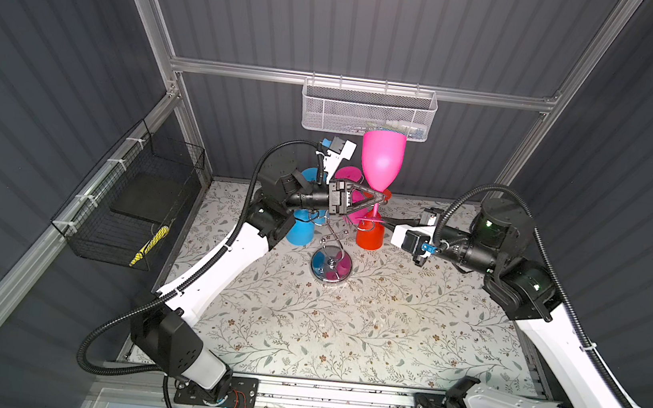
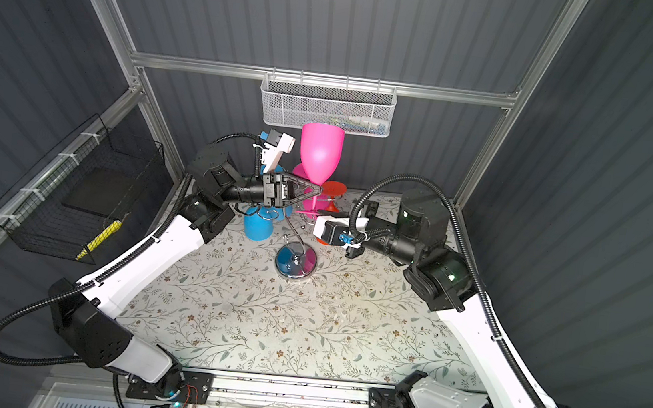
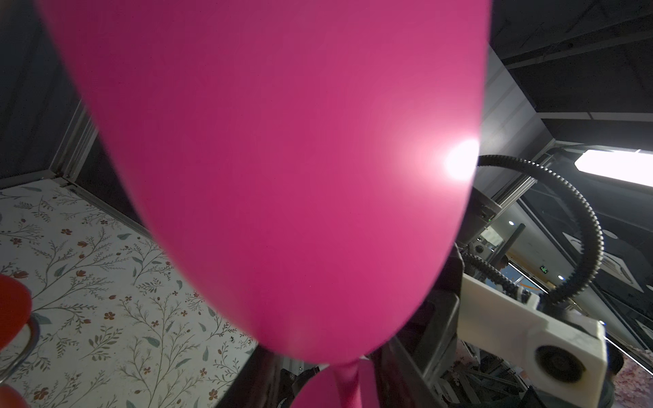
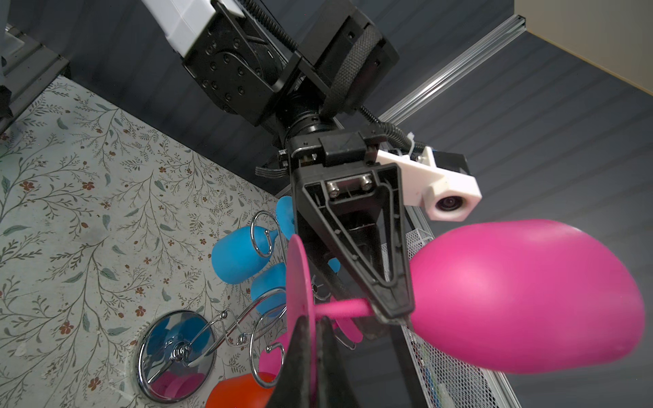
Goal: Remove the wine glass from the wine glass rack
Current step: 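Bring the pink glass toward the left gripper while the left arm reaches in, then close the left gripper on the pink glass stem while the right holds the foot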
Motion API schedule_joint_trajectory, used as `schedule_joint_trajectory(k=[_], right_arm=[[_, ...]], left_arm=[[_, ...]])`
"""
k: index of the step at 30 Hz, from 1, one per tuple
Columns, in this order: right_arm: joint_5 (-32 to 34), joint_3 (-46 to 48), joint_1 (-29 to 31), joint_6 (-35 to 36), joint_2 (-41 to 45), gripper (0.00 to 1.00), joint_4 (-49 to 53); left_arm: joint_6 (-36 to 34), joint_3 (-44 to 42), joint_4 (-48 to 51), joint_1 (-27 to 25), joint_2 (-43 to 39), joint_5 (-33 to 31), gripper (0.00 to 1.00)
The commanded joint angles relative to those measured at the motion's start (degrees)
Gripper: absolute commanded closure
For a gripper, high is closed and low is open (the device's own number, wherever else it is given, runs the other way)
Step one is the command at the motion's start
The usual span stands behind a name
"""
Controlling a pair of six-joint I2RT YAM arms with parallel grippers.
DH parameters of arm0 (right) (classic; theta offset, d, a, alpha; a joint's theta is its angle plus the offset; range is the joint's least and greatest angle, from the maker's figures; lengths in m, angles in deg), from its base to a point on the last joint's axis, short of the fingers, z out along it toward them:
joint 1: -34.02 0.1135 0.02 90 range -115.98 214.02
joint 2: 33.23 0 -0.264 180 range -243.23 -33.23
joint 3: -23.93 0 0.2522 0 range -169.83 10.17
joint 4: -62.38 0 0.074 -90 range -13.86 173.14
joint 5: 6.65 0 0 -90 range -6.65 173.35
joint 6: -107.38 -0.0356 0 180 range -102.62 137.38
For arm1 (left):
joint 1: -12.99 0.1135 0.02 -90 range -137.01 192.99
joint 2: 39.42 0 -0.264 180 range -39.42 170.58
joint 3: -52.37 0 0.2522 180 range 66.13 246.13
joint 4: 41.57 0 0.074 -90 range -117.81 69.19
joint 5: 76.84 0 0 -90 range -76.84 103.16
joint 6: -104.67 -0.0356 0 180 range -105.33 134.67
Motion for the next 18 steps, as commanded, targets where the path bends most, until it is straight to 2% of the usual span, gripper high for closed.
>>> schedule_joint_trajectory(k=[1,6,18], right_arm=[[1.8,-1.0,0.8,3.4,0.5,1.0,0.0],[2.7,-2.0,1.3,4.7,0.1,1.0,0.9],[5.7,-3.8,3.2,9.0,-1.5,1.0,4.1]], left_arm=[[-1.2,0.1,0.2,-0.4,-1.0,0.4,0.61],[-1.4,0.9,0.5,-0.5,-0.6,1.0,0.69],[-0.1,0.8,0.2,-0.7,-0.1,0.9,0.78]])
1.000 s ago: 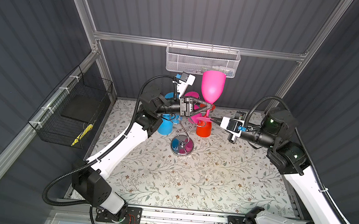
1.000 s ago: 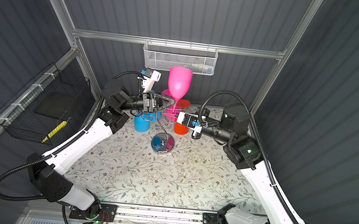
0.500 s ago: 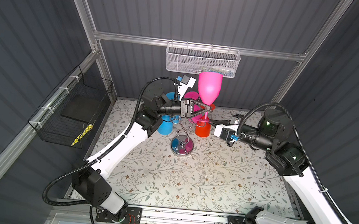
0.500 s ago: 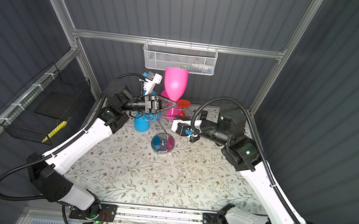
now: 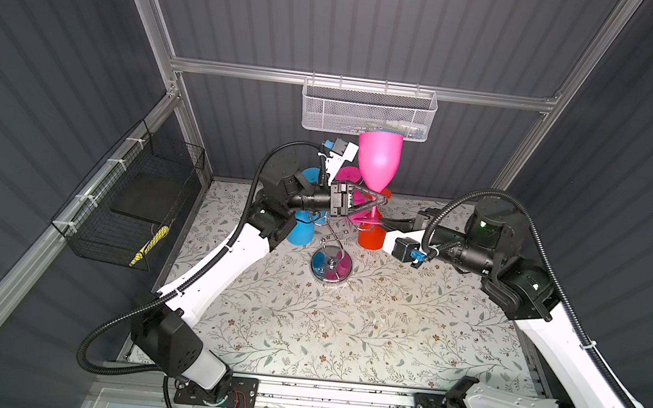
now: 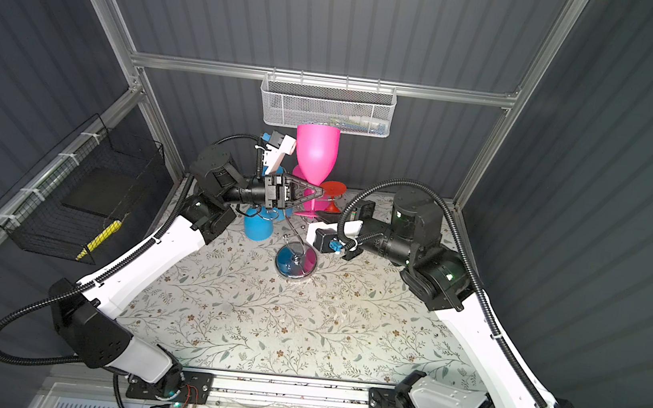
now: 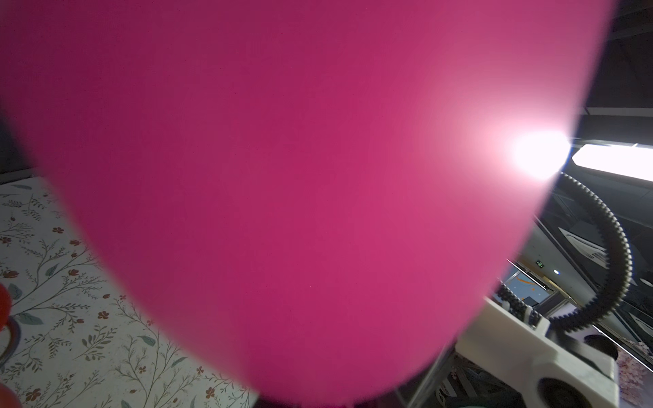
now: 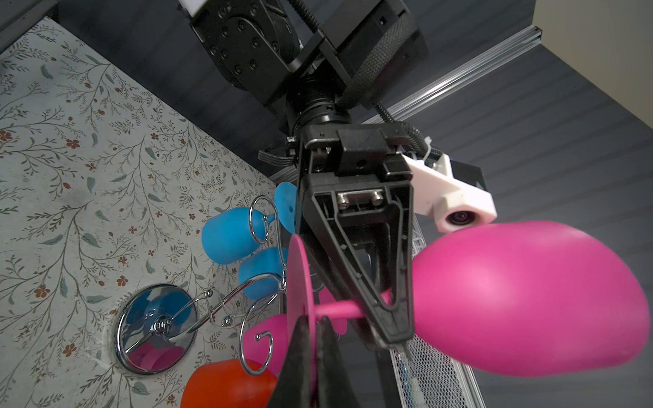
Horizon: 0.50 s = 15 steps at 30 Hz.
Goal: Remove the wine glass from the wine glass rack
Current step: 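Close the left gripper on the pink glass stem while the right holds the foot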
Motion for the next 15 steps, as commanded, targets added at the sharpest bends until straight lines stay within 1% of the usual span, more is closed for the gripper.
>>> schedule_joint_trajectory(k=[1,6,11,12,13,14,15], right_arm=[[0.9,-1.9,0.8,2.3,-0.3,1.0,1.3],[2.0,-1.9,1.3,3.1,-0.4,1.0,1.5],[2.2,-1.1,1.7,3.1,-0.1,1.0,1.2],[4.1,-0.9,1.8,3.1,-0.1,1.0,1.2],[4.4,-0.8,1.8,3.2,0.0,1.0,1.0],[4.7,-0.6,1.9,3.1,0.2,0.97,0.9],[5.1,0.0,2.1,3.0,0.3,0.85,0.4]], left_arm=[[0.2,0.9,0.1,-0.4,-0.1,0.6,0.8],[0.2,0.4,0.2,-0.5,-0.4,0.7,0.88],[-0.1,-0.5,0.4,-0.5,-1.2,0.5,0.92],[-0.3,-0.6,0.5,-0.5,-1.3,0.4,0.94],[-0.5,-0.7,0.6,-0.5,-1.4,0.3,0.97],[-0.6,-0.7,0.8,-0.5,-1.5,0.1,1.0],[-0.8,-0.7,0.8,-0.5,-1.6,-0.2,1.0]])
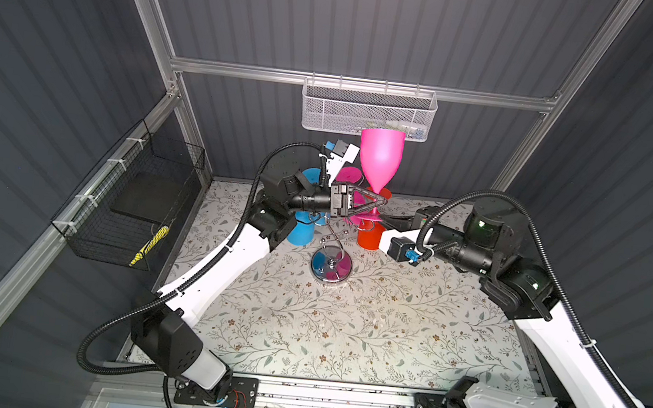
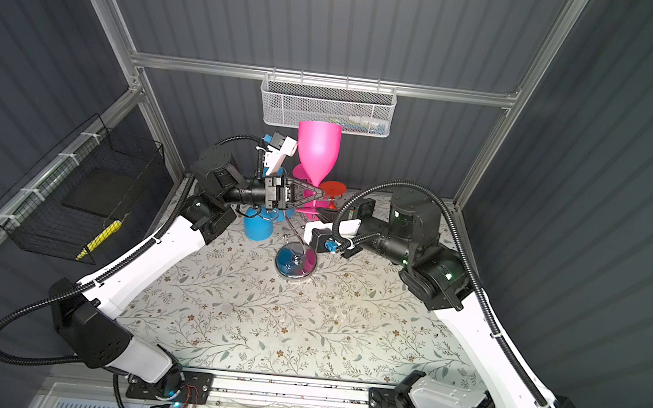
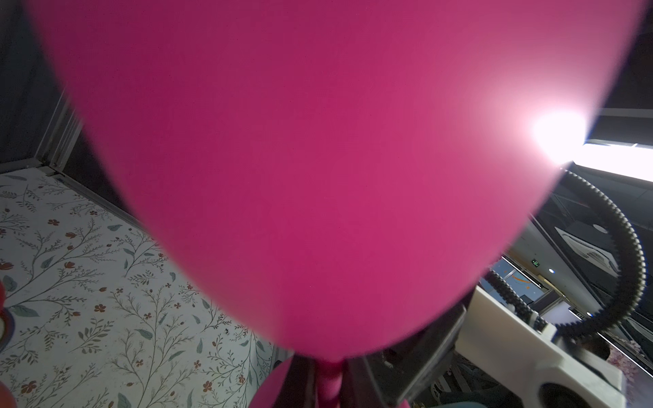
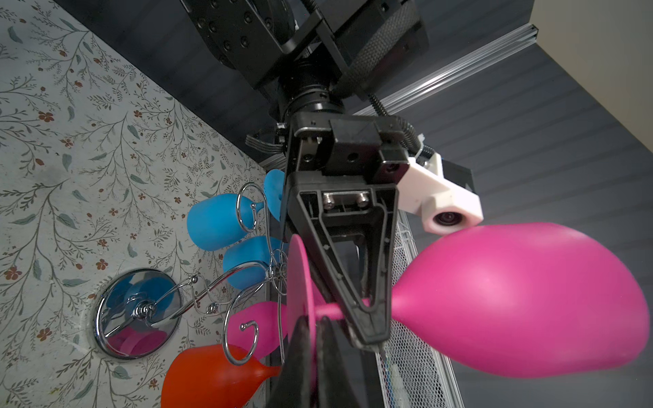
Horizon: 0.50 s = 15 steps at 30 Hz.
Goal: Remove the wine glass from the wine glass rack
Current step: 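Close the left gripper on the pink glass stem while the right holds the foot, then open the right gripper and pull it back from the glass foot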
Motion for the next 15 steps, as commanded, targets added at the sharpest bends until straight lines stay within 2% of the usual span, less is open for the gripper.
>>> schedule_joint_trajectory(k=[1,5,7,10,15], right_arm=[[1.1,1.3,0.9,0.8,1.0,0.73,-0.8],[2.1,4.6,1.0,-1.5,2.3,0.3,-5.7],[2.1,6.4,1.1,-3.9,5.2,0.14,-9.1],[1.9,9.8,1.1,-8.2,7.6,0.06,-14.4],[4.9,13.5,1.0,-18.3,10.0,0.04,-24.1]], left_arm=[[-1.0,-0.5,0.1,-0.2,-1.6,-1.1,1.0],[-4.2,0.0,3.2,-0.2,-2.3,-3.3,1.0],[-7.3,0.8,6.3,-0.1,-2.7,-4.5,1.0],[-17.3,3.4,16.2,-0.1,-4.3,-9.3,1.0],[-38.5,6.4,32.6,-0.1,-9.1,-26.7,1.0]])
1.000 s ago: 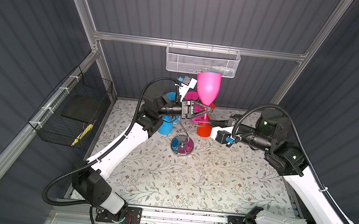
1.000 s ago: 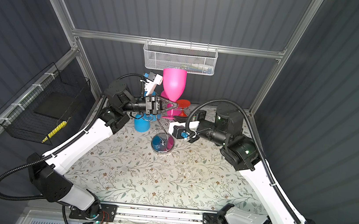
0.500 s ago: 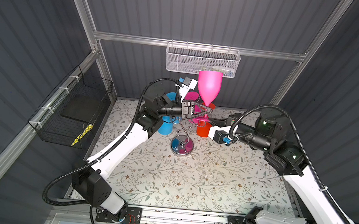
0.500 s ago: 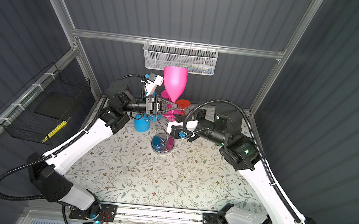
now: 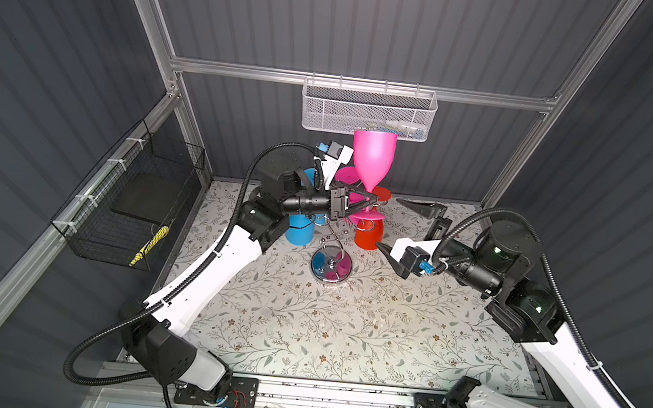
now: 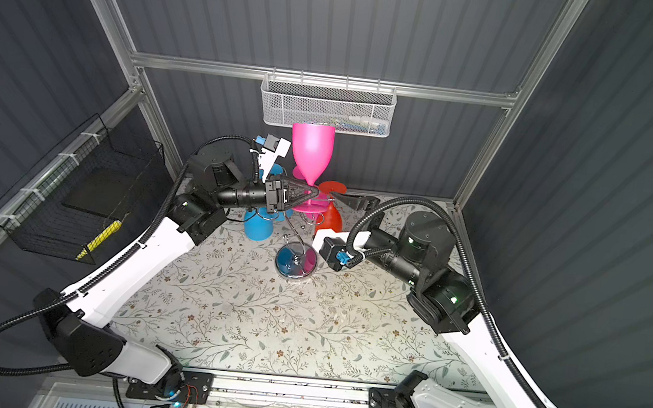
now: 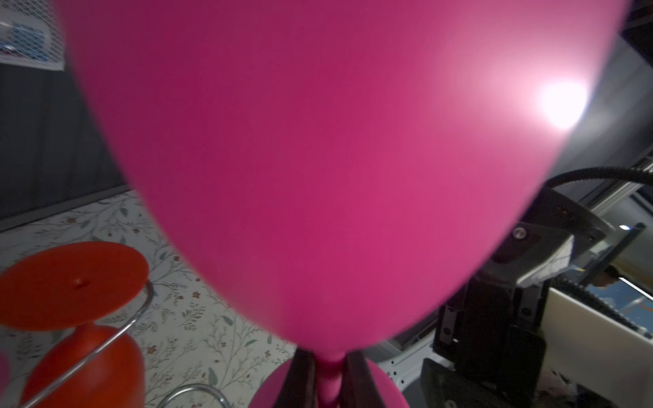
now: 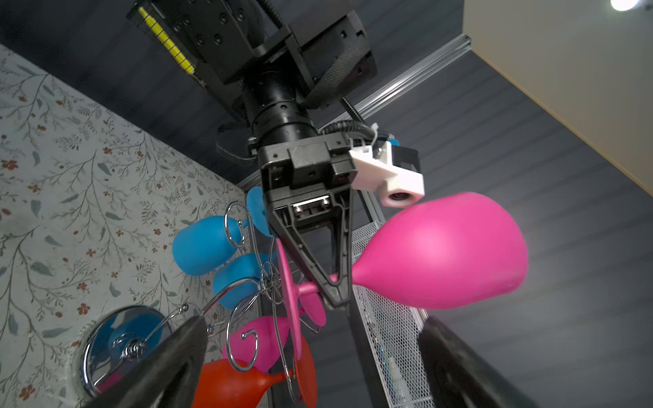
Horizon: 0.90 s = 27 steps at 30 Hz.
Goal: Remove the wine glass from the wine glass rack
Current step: 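Open the right gripper and pull it back from the glass foot, then reach the right gripper to the pink glass rim and close on it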
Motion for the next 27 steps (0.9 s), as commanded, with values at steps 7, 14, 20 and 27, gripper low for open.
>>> schedule_joint_trajectory(k=[7,14,20,27], right_arm=[[15.4,-9.8,-2.3,-40.5,-2.2,0.05,-6.9],[7.8,-22.9,-7.7,-65.6,-6.8,0.15,5.1],[-3.1,-34.5,-10.2,-79.0,-15.2,0.21,19.0],[-14.7,-40.2,-11.2,-89.6,-22.7,0.3,27.2]], left_arm=[[-42.2,-1.0,13.0,-0.2,-11.4,-29.3,1.0],[-60.4,-1.5,13.5,-0.2,-12.6,-38.5,1.0],[-72.0,-3.8,11.7,-0.3,-13.3,-43.2,1.0],[-79.8,-6.3,10.5,-1.2,-14.3,-45.9,1.0]])
